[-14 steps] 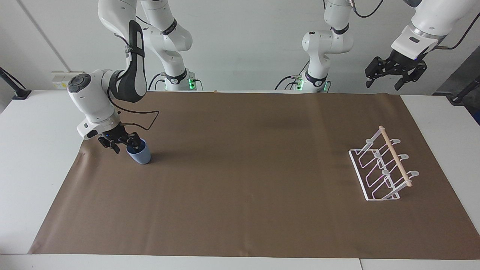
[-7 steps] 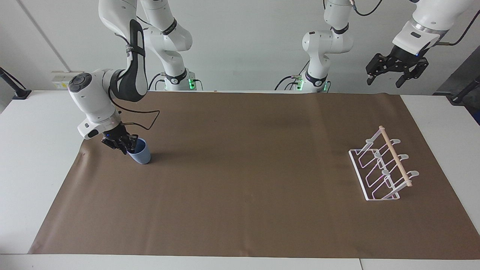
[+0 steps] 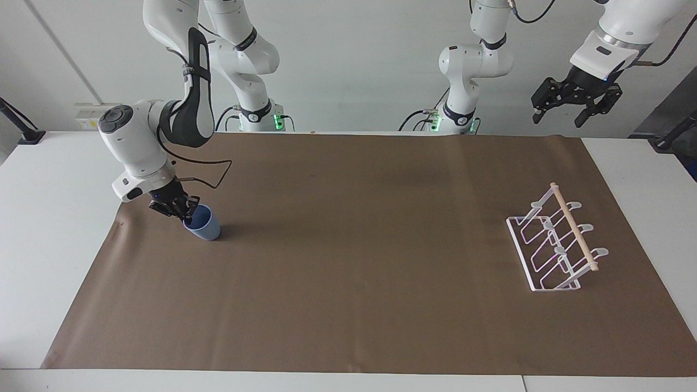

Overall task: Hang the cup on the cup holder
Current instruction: 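Lift the blue cup with the right gripper while the left gripper approaches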

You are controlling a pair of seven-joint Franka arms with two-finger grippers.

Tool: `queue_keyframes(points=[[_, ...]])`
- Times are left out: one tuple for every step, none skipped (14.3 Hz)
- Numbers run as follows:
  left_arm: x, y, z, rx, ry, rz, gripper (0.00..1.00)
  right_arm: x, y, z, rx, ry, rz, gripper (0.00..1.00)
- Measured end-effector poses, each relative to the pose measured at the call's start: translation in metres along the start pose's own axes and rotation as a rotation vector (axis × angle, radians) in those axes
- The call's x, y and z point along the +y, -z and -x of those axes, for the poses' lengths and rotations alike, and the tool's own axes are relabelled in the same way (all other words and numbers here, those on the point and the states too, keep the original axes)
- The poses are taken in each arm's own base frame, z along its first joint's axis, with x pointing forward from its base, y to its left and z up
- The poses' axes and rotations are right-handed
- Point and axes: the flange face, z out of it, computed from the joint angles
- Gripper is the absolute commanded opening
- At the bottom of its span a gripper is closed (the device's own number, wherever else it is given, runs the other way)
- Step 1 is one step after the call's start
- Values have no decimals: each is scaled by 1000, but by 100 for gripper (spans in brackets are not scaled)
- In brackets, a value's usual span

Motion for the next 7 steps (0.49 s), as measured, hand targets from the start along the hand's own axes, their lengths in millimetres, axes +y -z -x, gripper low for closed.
queue_keyframes(points=[[0,0,0,-1,0,0,100,-4,5,-3,10,9,0,0],[1,-1,0,-2,1,0,100,-11,12,-6,18,21,-2,0],[1,-2,0,-2,3,0,100,-19,23,-10,23,36,-6,0],[1,-3,-1,-2,7,0,100,-29,35,-12,29,54,-10,0],[2,-3,-1,-2,16,2,100,-39,49,-15,31,71,-14,0],[3,-3,-1,0,31,5,100,-46,61,-16,33,84,-17,0],[4,-2,-1,3,48,11,100,-51,71,-16,35,90,-23,0]])
